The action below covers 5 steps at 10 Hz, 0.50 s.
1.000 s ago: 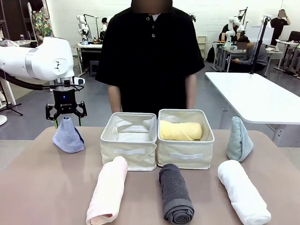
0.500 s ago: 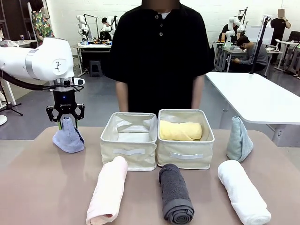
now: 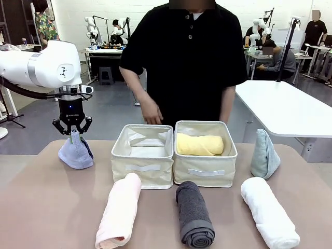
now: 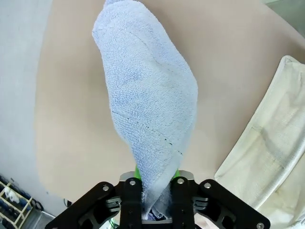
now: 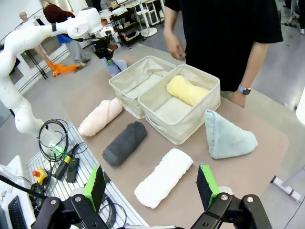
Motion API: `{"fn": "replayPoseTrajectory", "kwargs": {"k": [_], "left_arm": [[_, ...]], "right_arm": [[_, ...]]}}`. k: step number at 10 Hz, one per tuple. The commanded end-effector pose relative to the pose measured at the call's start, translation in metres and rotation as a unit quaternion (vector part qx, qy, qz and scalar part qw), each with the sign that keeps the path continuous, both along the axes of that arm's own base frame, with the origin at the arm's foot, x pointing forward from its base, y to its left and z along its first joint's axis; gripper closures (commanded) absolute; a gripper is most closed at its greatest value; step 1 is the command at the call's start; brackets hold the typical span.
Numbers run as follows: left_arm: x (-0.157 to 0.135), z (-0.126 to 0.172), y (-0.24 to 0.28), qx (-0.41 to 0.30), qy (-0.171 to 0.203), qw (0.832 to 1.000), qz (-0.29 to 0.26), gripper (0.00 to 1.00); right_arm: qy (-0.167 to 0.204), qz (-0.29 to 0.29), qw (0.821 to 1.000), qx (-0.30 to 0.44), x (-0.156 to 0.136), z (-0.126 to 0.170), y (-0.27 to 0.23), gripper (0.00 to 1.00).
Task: Sort the towels based on their folding style.
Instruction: Pick up one triangle-folded towel and place it in the left Fabric basket.
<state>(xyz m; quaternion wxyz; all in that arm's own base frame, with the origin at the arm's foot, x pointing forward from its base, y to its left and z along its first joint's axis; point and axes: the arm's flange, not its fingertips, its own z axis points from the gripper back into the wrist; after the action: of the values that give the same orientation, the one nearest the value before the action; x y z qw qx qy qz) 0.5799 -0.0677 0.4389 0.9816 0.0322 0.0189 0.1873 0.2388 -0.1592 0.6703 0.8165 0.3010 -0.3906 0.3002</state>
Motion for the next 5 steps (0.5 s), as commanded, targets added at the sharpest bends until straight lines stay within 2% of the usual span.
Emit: {"fn": "replayPoseTrajectory", "kwargs": {"k": [1,3,4,5], "left_arm": [[0.005,0.004,-0.002,0.002,0.009,1.000,0.003,1.00],[0.002,0.009,0.001,-0.001,0.010,1.000,-0.003,1.00],[-0.010,0.032,0.007,0.014,0.031,0.999,-0.018,0.93],[-0.037,0.071,0.018,0.030,0.060,0.994,-0.083,0.93]], "right_arm": [[0.003,0.002,1.000,0.000,0.002,0.001,0.000,0.00],[0.003,0.002,1.000,0.000,0.002,0.001,0.000,0.00],[0.003,0.002,1.000,0.000,0.002,0.001,0.000,0.00],[0.003,0.002,1.000,0.000,0.002,0.001,0.000,0.00]]}}
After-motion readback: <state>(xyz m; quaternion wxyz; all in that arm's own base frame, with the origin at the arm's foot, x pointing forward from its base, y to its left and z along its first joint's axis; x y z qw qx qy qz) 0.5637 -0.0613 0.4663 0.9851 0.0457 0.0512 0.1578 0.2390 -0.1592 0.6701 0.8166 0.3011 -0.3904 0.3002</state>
